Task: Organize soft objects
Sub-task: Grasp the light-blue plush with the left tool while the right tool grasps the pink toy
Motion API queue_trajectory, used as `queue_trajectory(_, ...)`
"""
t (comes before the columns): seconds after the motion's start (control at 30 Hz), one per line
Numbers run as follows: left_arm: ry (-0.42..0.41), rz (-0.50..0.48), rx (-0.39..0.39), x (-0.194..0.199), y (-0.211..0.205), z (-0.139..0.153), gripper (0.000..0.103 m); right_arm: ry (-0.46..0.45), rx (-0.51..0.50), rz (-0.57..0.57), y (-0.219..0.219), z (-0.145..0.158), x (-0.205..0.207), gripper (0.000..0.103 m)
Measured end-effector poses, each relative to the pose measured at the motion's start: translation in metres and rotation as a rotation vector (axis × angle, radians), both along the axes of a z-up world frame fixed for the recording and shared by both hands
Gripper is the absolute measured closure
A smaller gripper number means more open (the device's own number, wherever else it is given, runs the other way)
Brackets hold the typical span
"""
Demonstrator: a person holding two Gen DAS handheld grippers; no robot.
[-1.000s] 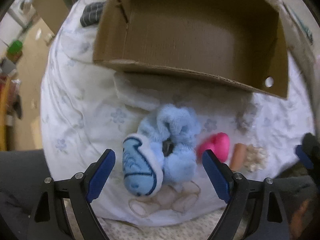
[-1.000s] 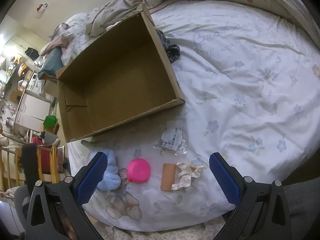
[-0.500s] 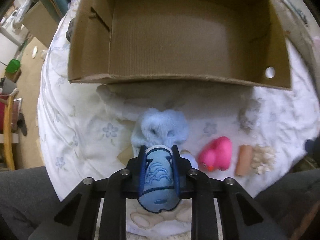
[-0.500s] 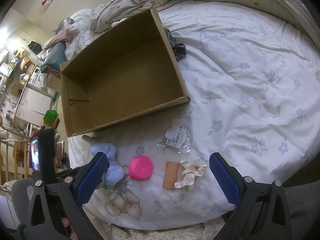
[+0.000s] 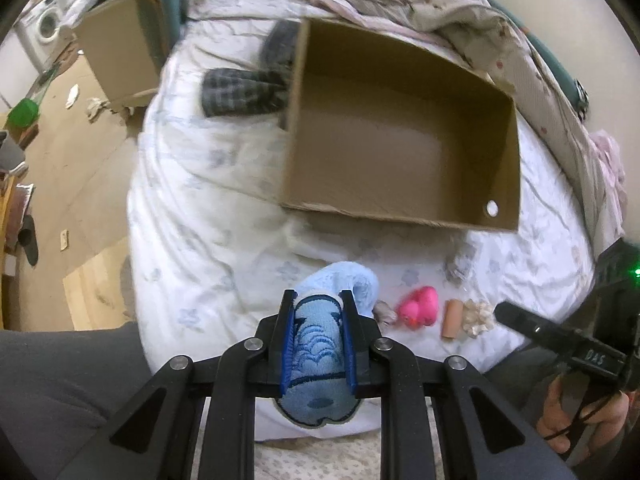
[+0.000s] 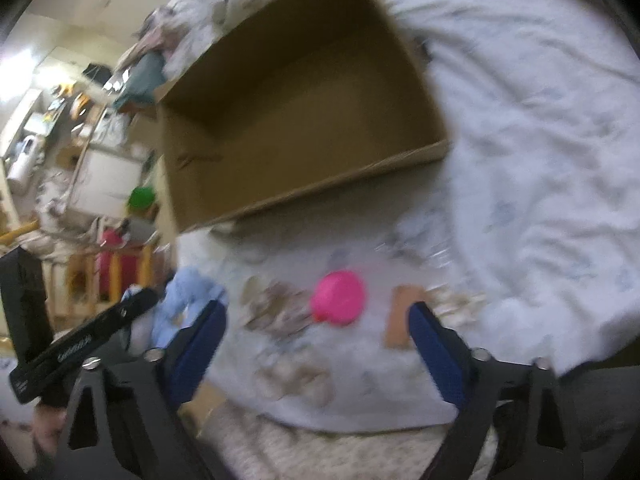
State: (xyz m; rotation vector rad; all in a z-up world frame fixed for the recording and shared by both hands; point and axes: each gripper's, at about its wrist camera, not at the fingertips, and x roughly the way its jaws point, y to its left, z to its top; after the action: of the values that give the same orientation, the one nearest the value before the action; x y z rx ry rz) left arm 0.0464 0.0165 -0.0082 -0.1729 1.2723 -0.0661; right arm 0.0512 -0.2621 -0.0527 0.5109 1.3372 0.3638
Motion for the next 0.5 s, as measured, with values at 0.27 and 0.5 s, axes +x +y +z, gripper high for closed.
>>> queue_trajectory(0.27,0.001,0.019,0.017,-0.006,0.01,-0.026,0.085,0.115,-0.104,0.053,0.038,-0.044,0.017,0.02)
queue_trajectory(0.5,-0.022,0.0,0.023,-0.005,0.002,-0.029,0.085,0.143,-0.107,0.005,0.043,-0.067,0.023,0.036)
